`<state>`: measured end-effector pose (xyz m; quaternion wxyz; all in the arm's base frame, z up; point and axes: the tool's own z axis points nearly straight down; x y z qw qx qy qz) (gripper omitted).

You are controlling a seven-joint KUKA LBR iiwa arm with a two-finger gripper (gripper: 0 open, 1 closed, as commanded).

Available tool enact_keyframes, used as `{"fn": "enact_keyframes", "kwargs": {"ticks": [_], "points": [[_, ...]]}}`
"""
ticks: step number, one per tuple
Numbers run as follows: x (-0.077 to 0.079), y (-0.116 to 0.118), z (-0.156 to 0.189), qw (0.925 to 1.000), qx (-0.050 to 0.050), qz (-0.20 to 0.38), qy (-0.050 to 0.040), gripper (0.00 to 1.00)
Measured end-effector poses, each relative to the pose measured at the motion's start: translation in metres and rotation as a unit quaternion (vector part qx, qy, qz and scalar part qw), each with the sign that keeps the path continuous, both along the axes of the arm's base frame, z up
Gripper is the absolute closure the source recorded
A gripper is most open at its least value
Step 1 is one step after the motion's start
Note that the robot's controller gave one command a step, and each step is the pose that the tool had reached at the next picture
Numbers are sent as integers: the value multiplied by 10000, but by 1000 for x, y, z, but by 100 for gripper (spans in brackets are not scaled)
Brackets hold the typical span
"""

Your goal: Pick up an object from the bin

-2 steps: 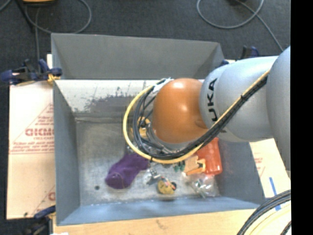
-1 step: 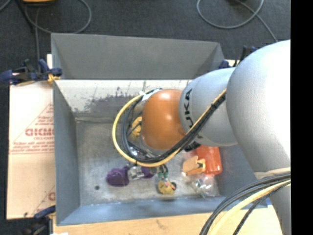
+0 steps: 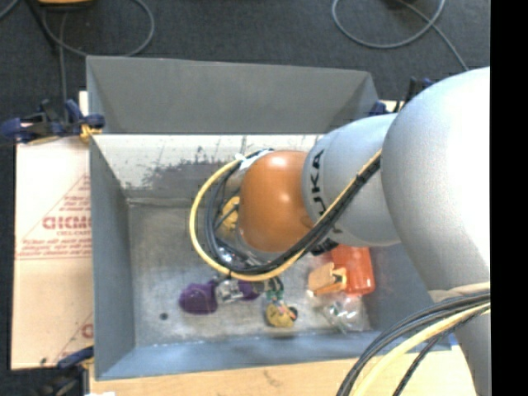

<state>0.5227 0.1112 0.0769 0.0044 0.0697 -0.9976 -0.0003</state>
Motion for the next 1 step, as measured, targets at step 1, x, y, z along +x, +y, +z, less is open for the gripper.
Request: {"fn": "enact_keyframes", "kwargs": {"ticks": [1], "points": [[18,6,136,9997,3,252,-66,100]]}}
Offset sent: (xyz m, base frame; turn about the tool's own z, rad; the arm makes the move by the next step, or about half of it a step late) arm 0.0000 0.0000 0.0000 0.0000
